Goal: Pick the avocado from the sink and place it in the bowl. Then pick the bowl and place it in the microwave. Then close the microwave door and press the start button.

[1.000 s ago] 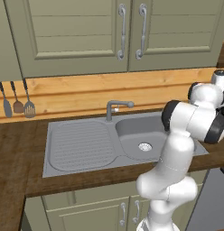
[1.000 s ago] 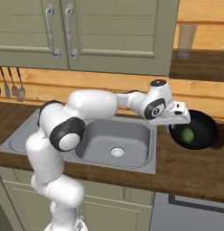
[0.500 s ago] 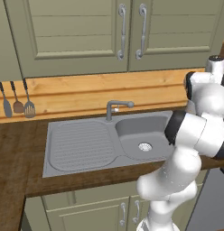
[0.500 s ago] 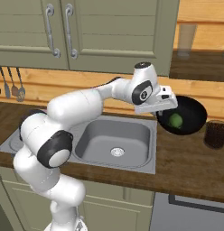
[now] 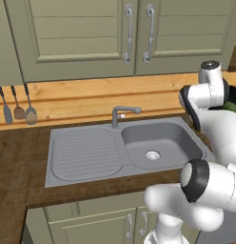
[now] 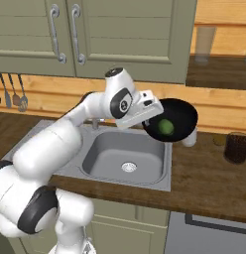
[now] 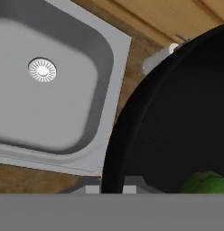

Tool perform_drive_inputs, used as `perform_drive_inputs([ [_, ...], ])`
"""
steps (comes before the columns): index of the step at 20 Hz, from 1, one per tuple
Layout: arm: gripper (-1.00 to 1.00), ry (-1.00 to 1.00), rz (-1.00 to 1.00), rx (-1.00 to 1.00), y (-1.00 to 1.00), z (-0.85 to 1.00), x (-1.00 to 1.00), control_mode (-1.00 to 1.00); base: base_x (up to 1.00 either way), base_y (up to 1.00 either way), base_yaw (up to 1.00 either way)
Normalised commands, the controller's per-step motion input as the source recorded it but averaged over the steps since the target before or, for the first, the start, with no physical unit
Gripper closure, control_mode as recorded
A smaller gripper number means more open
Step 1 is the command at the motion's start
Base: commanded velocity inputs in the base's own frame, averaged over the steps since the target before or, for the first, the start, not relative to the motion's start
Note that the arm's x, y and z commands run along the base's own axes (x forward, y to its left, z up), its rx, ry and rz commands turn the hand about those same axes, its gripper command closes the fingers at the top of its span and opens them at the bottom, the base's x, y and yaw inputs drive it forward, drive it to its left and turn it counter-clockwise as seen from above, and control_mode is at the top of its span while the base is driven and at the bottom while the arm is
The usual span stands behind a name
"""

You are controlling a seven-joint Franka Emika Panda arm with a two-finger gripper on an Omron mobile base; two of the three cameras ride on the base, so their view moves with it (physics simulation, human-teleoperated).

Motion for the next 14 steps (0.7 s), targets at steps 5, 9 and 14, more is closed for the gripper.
perform_drive_inputs([
  [5,1.00,0.00,0.13,-0.01,0.87,0.15,-0.71,-1.00,0.00,0.00,0.00],
  [9,1.00,0.00,0.08,-0.07,0.89,0.10,-0.29,-1.00,0.00,0.00,0.00],
  [14,1.00,0.00,0.01,-0.04,0.10,0.00,0.00,1.00,0.00,0.00,-0.03],
])
